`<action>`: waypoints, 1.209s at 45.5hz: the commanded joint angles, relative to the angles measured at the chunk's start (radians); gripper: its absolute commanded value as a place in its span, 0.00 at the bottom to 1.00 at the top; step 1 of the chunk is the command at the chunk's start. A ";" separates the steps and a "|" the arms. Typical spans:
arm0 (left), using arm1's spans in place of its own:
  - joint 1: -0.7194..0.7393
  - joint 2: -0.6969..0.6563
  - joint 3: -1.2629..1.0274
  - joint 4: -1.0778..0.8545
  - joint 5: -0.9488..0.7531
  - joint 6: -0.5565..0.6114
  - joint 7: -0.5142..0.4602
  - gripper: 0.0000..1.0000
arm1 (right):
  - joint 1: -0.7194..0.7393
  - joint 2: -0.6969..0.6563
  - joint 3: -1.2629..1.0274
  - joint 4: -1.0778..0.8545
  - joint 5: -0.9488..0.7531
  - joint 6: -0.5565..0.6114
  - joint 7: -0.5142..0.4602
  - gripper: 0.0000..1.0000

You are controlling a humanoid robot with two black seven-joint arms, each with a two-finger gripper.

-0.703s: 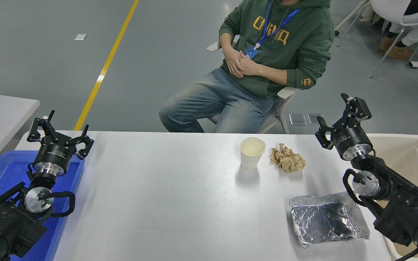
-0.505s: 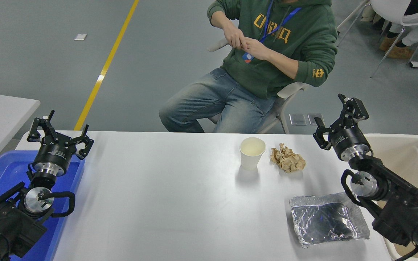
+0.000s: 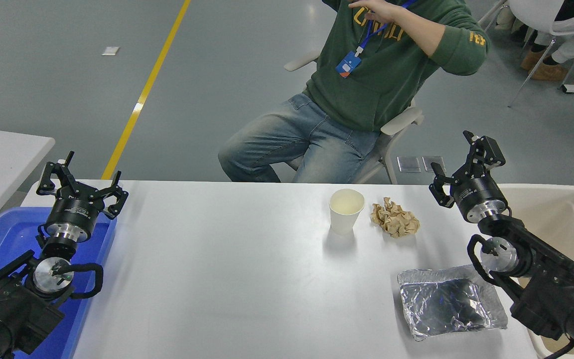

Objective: Clean the table surface

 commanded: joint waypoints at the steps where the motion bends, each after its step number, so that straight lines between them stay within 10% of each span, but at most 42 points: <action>1: 0.000 0.000 0.000 0.001 0.000 0.001 0.000 1.00 | 0.004 -0.001 0.005 -0.006 0.005 -0.003 0.000 1.00; 55: 0.000 0.000 0.000 0.001 0.000 -0.001 0.000 1.00 | -0.048 -0.024 -0.009 -0.032 -0.018 -0.072 0.104 1.00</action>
